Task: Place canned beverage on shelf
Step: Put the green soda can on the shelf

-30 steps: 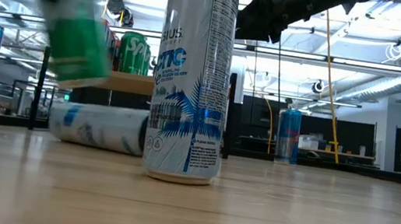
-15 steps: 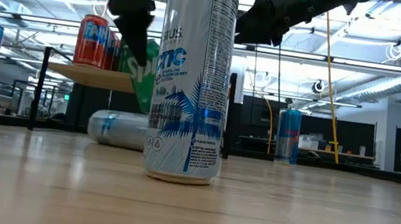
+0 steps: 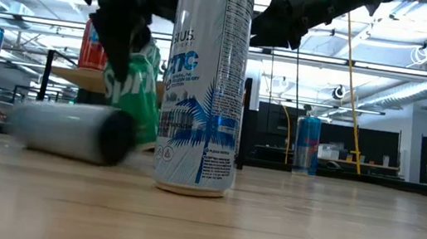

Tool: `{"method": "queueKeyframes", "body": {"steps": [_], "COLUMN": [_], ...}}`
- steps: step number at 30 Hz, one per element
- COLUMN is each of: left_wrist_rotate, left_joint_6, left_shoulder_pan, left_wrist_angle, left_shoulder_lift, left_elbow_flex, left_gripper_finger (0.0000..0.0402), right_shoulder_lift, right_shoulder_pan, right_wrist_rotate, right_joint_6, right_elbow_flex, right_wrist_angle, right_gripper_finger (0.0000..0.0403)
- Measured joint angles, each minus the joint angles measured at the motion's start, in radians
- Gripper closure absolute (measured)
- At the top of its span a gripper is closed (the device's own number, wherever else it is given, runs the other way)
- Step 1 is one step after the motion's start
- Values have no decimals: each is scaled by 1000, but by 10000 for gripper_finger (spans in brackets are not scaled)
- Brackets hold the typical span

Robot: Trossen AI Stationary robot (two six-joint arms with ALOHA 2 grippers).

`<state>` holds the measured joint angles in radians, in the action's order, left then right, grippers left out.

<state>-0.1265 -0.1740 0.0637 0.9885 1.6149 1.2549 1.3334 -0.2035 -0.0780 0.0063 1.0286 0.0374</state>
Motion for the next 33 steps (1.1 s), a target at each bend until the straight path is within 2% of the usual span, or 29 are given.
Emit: {"method": "queueKeyframes", "body": {"steps": [3,8,11,14,17,22,26,30,33], "left_wrist_rotate": [-70,-91,-231,-329,-328,-240,-272,-296,-301], "left_joint_6": [-1,-61,-66,-70,-150,-270,-367,-365,-298], "left_shoulder_pan": [11,26,85,92,62,62,59,60,59], "left_wrist_angle": [2,-12,19,155,277,333,328,317,276], "left_shoulder_lift": [-32,-43,-43,-58,-135,-331,-468,-532,-531], "left_elbow_flex": [14,-11,-73,-85,-67,-64,-64,-64,-65], "left_gripper_finger": [130,130,130,130,130,130,130,130,130], "right_shoulder_lift": [0,0,0,0,0,-21,-59,-74,-76], "right_shoulder_pan": [0,0,0,0,1,-13,-33,-40,-45], "right_wrist_rotate": [0,0,0,-2,-5,-4,-3,0,0], "right_joint_6": [0,23,41,70,75,1,-50,-80,-90], "right_elbow_flex": [0,0,0,0,0,0,2,2,2], "right_wrist_angle": [-3,23,73,134,169,125,79,78,76], "right_gripper_finger": [149,149,149,149,149,149,149,149,149]}}
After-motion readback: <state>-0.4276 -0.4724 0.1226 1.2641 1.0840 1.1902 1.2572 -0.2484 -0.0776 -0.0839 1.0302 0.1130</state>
